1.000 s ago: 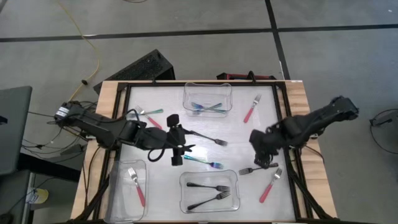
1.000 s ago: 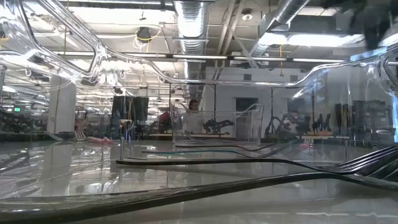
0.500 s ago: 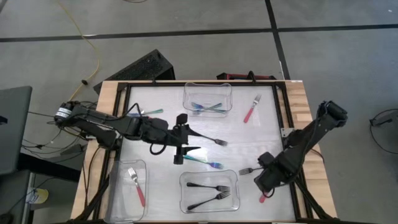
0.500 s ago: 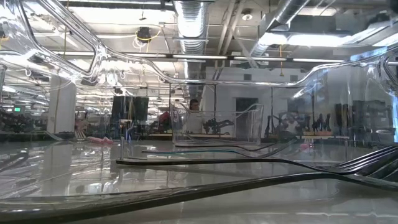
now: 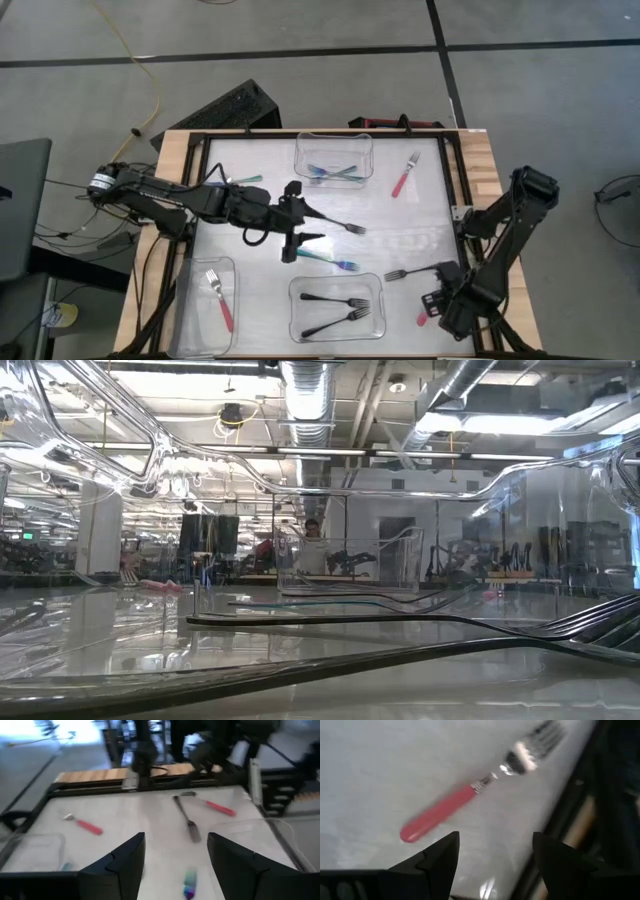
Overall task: Sort silverware by color (type)
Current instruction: Put the pink fork into the bottom left transparent bin
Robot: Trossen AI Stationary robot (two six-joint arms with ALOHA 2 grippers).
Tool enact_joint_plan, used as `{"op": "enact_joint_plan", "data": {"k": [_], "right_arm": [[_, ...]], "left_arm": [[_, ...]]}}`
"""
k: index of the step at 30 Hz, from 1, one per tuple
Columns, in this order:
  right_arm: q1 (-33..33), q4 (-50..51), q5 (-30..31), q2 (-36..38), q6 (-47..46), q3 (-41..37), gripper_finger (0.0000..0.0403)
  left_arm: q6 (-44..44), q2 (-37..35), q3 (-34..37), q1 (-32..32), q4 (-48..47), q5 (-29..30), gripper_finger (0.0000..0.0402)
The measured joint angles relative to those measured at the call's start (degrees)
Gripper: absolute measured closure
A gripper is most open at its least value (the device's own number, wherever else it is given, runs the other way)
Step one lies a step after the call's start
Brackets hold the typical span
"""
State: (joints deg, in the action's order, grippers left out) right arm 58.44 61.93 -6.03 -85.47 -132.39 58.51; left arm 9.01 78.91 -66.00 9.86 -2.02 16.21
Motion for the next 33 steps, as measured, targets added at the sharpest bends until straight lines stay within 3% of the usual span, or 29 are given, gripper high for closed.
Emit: {"op": "enact_joint_plan", "data": {"k": [4,8,19,33], "right_arm": [[1.8,-9.0,0.2,0.2,0.2,-4.1,0.0127],[4.2,-9.9,0.1,0.3,0.3,-5.4,0.0127],[6.4,-11.8,2.9,0.7,1.0,-6.9,0.0127],[5.5,-14.3,4.9,0.7,2.1,-10.4,0.0127]], "left_arm": [[3.6,0.0,0.0,-0.2,0.7,5.5,0.0201],[7.2,0.0,0.0,-0.4,1.3,8.1,0.0201],[14.3,0.0,0.0,-0.4,3.4,9.4,0.0201],[14.6,0.0,0.0,-0.4,3.0,11.5,0.0201]]}}
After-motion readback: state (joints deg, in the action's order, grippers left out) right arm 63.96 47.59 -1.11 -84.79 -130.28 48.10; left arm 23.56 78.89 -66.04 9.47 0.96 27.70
